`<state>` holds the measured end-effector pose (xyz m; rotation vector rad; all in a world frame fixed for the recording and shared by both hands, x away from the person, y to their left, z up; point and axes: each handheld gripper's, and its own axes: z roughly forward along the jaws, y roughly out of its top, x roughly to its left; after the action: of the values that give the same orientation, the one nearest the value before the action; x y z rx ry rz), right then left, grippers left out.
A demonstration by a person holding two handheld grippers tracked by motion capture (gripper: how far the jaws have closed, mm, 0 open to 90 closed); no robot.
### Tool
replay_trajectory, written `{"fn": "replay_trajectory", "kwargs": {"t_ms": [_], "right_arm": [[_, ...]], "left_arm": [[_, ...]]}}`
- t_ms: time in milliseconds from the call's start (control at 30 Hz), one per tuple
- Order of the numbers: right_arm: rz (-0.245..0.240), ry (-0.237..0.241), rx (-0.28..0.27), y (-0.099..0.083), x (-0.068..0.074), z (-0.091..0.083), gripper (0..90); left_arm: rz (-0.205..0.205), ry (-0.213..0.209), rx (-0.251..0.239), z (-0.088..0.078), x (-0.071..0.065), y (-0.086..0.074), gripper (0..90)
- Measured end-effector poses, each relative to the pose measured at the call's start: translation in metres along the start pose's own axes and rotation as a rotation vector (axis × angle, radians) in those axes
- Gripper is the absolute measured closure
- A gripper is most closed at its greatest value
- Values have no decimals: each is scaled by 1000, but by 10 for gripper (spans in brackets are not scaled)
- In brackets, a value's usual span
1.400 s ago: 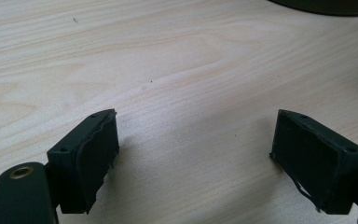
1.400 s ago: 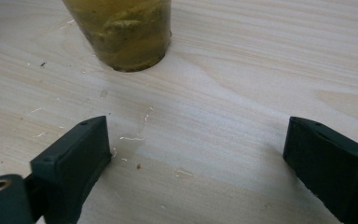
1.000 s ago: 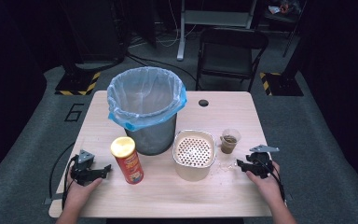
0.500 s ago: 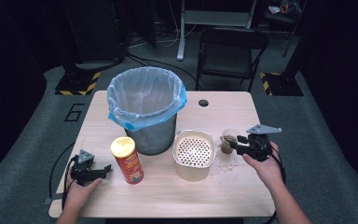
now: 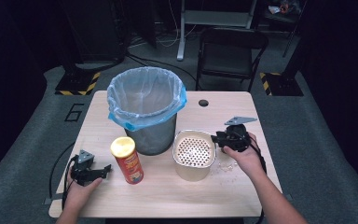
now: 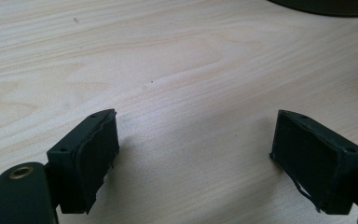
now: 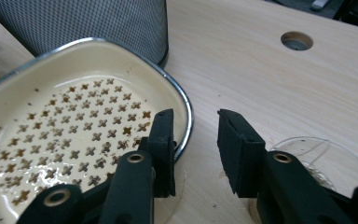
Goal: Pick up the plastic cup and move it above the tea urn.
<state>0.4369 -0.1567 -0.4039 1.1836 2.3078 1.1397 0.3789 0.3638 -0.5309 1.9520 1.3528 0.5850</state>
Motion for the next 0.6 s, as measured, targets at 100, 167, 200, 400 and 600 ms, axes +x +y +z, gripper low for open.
{"fn": "replay_trajectory", "kwargs": {"t_ms": [100, 167, 200, 400, 600], "right_arm": [[12, 10, 20, -1, 2, 11, 707], [17, 19, 28, -1, 4, 14, 735], [5, 7, 29, -1, 6, 15, 737], [-9, 2, 35, -5, 9, 9, 736], [-51, 23, 47, -13, 15, -2, 758]], "left_arm": [[0, 0, 0, 0, 0, 0, 144], [1, 0, 0, 0, 0, 0, 144], [1, 0, 0, 0, 0, 0, 144], [1, 0, 0, 0, 0, 0, 144], [2, 1, -1, 0, 0, 0, 143]]}}
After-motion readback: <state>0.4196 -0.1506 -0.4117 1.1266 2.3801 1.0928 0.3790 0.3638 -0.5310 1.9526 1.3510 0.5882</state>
